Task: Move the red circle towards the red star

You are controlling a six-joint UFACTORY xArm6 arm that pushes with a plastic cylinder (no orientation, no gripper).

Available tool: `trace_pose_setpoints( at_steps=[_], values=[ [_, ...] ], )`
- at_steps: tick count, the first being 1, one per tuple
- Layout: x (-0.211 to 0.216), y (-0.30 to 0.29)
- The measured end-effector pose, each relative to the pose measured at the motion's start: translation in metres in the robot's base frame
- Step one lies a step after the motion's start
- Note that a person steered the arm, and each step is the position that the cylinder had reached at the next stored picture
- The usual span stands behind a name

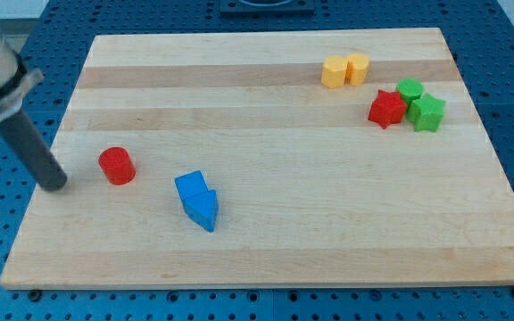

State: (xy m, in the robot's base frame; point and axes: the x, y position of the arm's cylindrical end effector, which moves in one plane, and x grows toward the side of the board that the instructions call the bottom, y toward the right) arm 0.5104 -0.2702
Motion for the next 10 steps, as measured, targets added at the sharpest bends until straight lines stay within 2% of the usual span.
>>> trace_pose_setpoints(
  at_steps=[1,2,3,4,5,6,8,10],
  values=[
    [-0.028,0.015],
    [-0.063,0.068],
    [-0.063,0.074],
    [-0.062,0.028],
    [-0.024,0.021],
    [-0.014,0.056],
    [-0.042,0.153],
    [-0.088,0.251]
  ],
)
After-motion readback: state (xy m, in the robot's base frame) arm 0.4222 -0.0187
